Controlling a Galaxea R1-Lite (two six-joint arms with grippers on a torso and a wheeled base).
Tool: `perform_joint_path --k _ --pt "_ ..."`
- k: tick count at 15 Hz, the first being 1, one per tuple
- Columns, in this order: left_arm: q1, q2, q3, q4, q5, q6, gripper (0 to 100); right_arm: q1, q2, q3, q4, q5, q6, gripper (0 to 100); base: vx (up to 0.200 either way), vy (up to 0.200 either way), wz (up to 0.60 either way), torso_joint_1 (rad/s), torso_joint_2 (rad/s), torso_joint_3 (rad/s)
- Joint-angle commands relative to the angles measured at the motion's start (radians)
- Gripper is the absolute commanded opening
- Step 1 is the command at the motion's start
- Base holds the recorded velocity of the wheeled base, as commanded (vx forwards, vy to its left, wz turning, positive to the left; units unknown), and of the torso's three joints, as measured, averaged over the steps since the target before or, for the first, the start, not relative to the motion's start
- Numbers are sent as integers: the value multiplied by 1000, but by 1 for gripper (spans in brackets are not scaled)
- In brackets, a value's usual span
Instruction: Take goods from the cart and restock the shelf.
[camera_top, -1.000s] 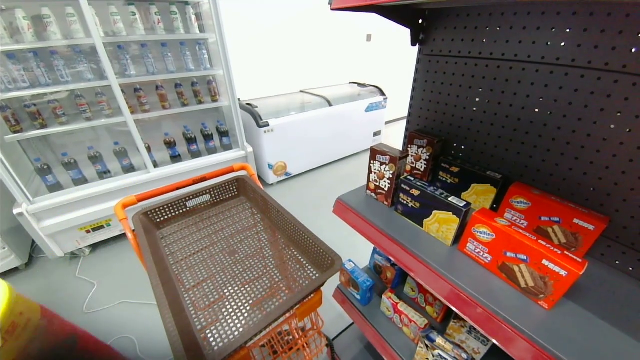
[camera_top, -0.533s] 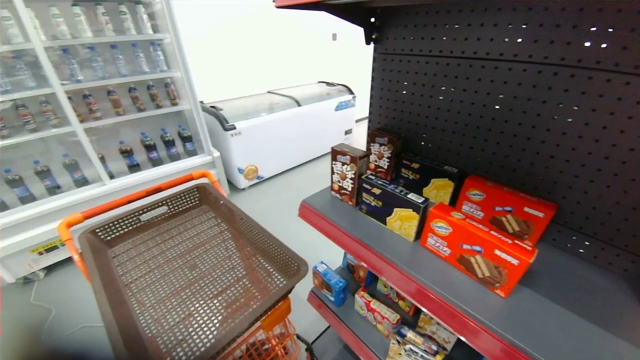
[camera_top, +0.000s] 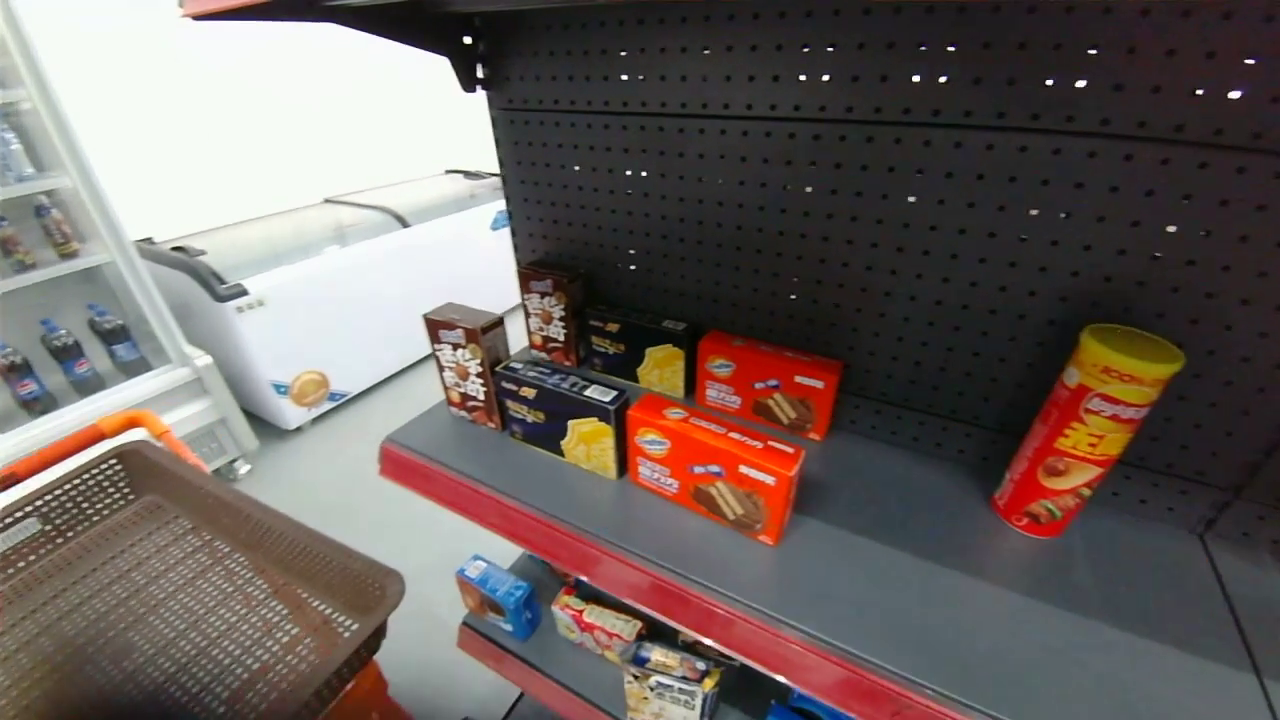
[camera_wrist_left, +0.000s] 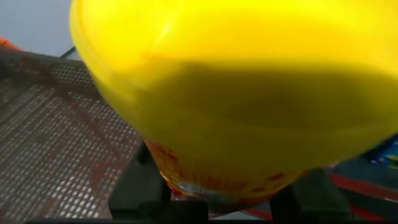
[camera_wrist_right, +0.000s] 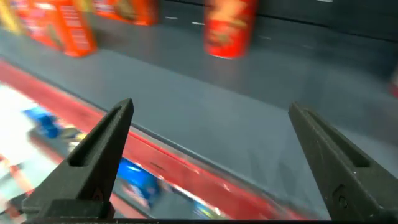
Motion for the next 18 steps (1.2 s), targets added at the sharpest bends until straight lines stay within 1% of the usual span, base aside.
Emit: perform_joint_path --k 1,9,12,15,16,18 --pt "-4 5 -2 0 0 0 0 0 0 0 -1 0 0 100 0 0 -600 2 2 7" --pt "-6 8 -15 0 0 -5 0 0 0 0 -1 0 0 100 0 0 -600 1 2 2" --pt "-21 8 -19 -2 2 -6 0 0 0 0 -1 0 0 100 0 0 0 0 0 0" --pt "-21 8 -20 -2 2 -6 0 0 0 0 -1 0 0 100 0 0 0 0 0 0" --pt "-21 8 -20 0 2 -6 0 0 0 0 -1 0 0 100 0 0 -600 -2 2 2" --pt "-21 8 -20 0 2 -8 0 0 0 0 -1 0 0 100 0 0 0 0 0 0"
